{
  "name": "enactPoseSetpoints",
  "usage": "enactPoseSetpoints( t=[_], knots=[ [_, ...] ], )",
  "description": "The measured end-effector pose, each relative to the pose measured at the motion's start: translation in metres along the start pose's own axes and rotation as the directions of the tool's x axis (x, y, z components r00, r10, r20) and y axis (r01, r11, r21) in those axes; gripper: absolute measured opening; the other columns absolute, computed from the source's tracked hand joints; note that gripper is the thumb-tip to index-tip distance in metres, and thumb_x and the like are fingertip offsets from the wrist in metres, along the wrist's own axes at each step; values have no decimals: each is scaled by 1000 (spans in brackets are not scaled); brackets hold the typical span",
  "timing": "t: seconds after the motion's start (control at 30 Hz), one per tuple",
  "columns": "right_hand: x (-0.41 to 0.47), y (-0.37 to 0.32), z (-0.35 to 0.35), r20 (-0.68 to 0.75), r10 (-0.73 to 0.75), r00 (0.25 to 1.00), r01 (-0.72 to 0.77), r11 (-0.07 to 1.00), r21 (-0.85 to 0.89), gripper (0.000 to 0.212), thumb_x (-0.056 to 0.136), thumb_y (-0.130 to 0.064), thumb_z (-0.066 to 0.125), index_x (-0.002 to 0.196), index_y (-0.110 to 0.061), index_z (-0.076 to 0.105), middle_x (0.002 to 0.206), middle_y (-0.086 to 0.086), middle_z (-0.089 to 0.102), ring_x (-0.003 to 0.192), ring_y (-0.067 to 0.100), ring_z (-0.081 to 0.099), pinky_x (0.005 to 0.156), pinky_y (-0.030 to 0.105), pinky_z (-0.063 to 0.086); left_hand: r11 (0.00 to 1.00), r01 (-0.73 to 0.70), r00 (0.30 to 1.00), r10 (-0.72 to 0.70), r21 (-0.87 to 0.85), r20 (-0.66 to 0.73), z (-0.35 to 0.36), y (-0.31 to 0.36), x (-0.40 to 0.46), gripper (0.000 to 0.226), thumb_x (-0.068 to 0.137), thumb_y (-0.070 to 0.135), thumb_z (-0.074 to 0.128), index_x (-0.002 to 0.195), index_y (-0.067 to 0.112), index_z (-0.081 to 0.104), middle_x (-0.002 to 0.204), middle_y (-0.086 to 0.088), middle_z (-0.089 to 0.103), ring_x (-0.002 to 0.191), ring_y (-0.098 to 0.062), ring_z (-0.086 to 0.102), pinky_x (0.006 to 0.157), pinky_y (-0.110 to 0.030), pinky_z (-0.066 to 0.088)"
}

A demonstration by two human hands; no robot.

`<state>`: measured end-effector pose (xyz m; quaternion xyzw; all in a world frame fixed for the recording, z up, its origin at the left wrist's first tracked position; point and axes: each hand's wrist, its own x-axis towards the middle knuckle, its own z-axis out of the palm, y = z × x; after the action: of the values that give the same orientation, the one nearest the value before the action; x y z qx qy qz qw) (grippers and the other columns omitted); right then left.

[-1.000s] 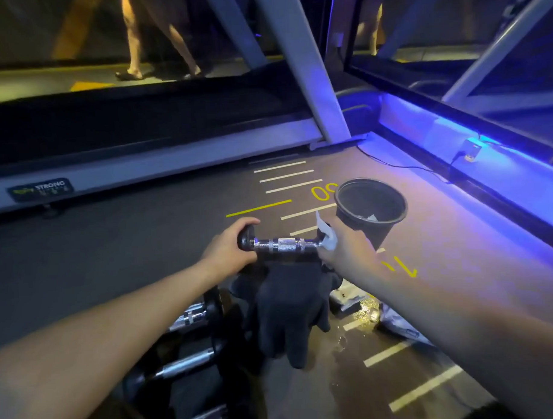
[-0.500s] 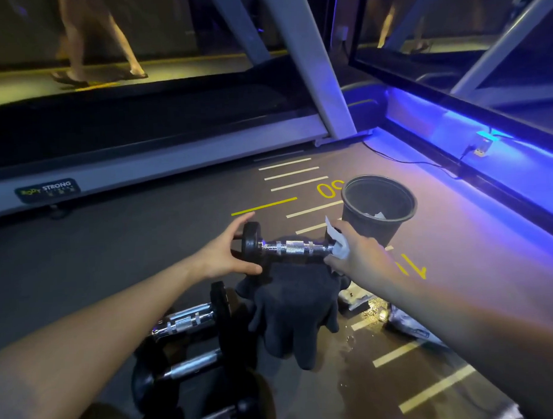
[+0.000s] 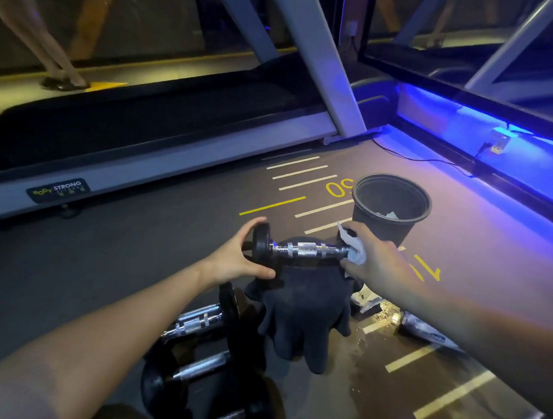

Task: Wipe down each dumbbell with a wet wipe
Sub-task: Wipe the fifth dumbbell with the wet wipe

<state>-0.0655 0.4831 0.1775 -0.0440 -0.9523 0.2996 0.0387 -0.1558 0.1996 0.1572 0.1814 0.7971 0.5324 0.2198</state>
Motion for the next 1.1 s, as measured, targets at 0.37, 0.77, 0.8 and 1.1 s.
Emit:
enactPoseSetpoints(
  t=[0.37, 0.77, 0.8, 1.1],
  knots=[
    [-2, -7, 4, 39, 106, 994, -112, 976, 188, 65, 79, -40, 72, 128, -54, 32, 91, -2, 65, 72, 13, 65, 68, 36, 56, 994, -109, 982, 106, -14, -159, -18, 49, -20, 98, 68, 6, 90, 141, 53, 44, 124, -4, 61, 105, -9, 68, 92, -19, 52],
    [-9, -12, -21, 54, 24, 998, -10, 965, -261, 94, 58, -65, 79, 135, -28, 38, 113, 0, 45, 98, 34, 61, 77, 41, 50, 978, -139, 983, 155, 154, -96, 3, 84, -47, 103, 65, 3, 91, 147, 42, 41, 123, 34, 44, 102, 30, 50, 93, -2, 41],
    [-9, -12, -22, 50, 20, 999, -7, 966, -259, 93, 59, -62, 81, 134, -24, 39, 112, 2, 44, 98, 35, 60, 75, 40, 49, 977, -142, 982, 159, 159, -100, 5, 87, -47, 103, 66, 3, 91, 147, 42, 42, 122, 34, 44, 99, 31, 50, 90, -1, 41],
    [-1, 0, -24, 28, -83, 996, 85, 993, -85, 95, 57, -33, 90, 137, -25, 40, 126, -2, 40, 110, 26, 51, 77, 32, 38, 980, -89, 986, 112, 177, -125, -1, 77, -49, 99, 67, 8, 91, 141, 51, 41, 126, 25, 52, 126, -8, 52, 106, -23, 44]
  ],
)
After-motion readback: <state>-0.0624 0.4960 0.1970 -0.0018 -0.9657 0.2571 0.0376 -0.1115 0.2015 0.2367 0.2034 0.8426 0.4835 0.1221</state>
